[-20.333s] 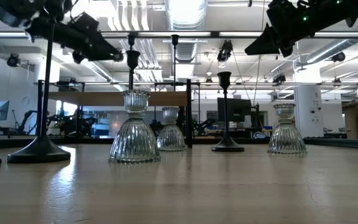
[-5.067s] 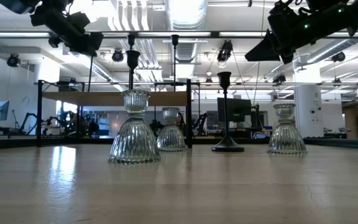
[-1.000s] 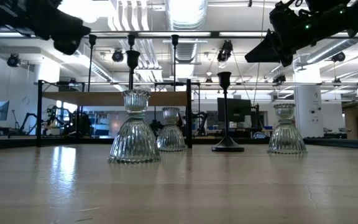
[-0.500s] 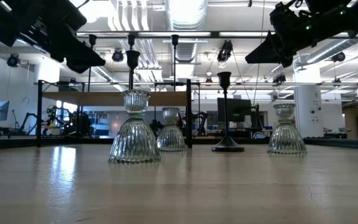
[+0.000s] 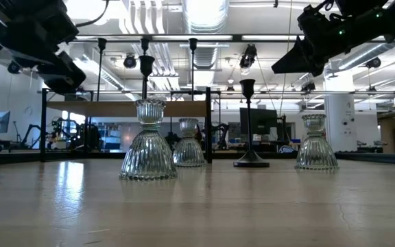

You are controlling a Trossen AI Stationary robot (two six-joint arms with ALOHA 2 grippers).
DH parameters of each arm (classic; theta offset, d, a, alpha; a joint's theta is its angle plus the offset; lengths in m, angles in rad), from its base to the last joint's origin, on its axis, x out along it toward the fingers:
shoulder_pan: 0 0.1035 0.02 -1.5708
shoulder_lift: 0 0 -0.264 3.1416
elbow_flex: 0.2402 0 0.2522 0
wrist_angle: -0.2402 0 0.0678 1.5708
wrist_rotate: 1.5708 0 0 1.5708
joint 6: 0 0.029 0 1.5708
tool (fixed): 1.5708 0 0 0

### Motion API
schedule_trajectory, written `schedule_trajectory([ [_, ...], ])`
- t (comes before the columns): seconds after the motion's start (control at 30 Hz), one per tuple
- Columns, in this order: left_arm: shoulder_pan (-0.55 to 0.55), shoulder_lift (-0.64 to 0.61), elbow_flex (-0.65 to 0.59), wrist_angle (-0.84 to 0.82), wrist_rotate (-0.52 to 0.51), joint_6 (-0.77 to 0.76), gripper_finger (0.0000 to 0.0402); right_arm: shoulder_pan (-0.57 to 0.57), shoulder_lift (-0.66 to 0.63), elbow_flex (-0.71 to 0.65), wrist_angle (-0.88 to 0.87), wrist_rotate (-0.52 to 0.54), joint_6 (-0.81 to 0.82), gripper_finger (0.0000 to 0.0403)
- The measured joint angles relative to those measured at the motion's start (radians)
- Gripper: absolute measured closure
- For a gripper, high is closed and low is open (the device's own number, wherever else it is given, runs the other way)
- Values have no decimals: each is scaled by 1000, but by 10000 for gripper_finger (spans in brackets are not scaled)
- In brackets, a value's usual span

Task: Pick & Place candle stick holders
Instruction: Put the black candle holder on the shelf

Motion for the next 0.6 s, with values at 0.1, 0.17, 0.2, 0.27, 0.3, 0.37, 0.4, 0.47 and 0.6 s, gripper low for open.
schedule_trajectory([
  [0.1,-46,-4,-15,31,37,-37,276,0,0,0,1,0,3,319],
  [0.17,-97,-4,-31,54,37,-64,281,0,0,0,1,-1,8,322],
  [0.2,-125,-4,-38,61,35,-86,284,0,0,0,2,-1,7,323],
  [0.27,-189,-4,-49,62,21,-122,290,0,0,0,2,-1,7,325],
  [0.3,-222,-4,-51,63,6,-137,292,0,0,0,1,-1,7,326],
  [0.37,-290,-4,-54,66,-38,-160,298,0,0,0,2,-2,7,325],
  [0.4,-322,-4,-54,66,-51,-169,300,0,0,0,2,-2,7,324],
  [0.47,-376,-5,-54,66,-65,-182,305,0,0,0,3,-2,11,321],
  [0.6,-452,-16,-54,67,-104,-193,310,0,0,0,3,-3,23,313],
])
